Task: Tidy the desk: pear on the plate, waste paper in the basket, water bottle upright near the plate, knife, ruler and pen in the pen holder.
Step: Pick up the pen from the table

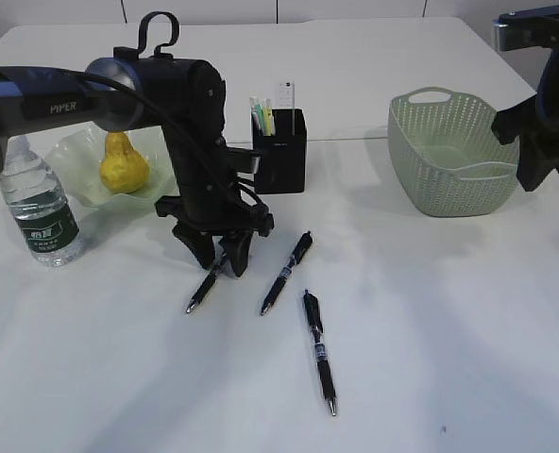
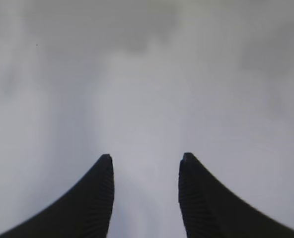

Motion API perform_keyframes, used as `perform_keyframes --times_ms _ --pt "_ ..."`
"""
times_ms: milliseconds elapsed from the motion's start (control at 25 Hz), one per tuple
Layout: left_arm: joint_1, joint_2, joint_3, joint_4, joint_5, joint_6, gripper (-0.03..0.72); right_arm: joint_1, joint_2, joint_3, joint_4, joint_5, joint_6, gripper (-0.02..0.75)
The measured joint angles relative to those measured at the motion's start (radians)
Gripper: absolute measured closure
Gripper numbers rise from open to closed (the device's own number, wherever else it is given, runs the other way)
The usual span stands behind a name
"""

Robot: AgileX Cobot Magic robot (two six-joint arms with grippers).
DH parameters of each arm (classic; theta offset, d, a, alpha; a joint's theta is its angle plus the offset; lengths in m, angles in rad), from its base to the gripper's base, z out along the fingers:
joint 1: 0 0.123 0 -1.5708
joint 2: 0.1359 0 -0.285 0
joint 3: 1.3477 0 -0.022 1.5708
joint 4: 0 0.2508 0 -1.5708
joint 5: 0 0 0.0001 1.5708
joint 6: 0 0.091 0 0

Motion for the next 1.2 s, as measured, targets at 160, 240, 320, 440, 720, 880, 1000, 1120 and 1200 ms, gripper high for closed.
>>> perform_keyframes --times_ms 160,240,320,440,720,880,1000,1120,1200 --pt "0.005 0.002 0.0 0.002 0.0 0.0 0.321 0.0 0.0 0.0 0.0 0.0 0.0 0.386" --pt "0.006 0.006 0.0 0.003 0.0 0.0 0.321 0.0 0.0 0.0 0.0 0.0 0.0 0.386" --pt "0.006 0.008 -0.002 0.003 0.0 0.0 0.321 0.0 0.0 0.0 0.0 0.0 0.0 0.386" --pt "0.006 0.008 -0.002 0.003 0.0 0.0 0.322 0.0 0.0 0.0 0.0 0.0 0.0 0.386" --pt "0.006 0.009 -0.002 0.047 0.0 0.016 0.4 0.0 0.0 0.0 0.0 -0.002 0.0 0.386" --pt "0.006 0.01 -0.002 0.078 0.0 0.07 0.483 0.0 0.0 0.0 0.0 -0.002 0.0 0.386" --pt "0.006 0.01 -0.002 0.087 0.0 0.084 0.527 0.0 0.0 0.0 0.0 -0.002 0.0 0.386" --pt "0.006 0.01 -0.002 0.089 0.0 0.09 0.587 0.0 0.0 0.0 0.0 -0.002 0.0 0.386" --pt "0.006 0.01 -0.002 0.089 0.0 0.096 0.612 0.0 0.0 0.0 0.0 -0.002 0.0 0.386"
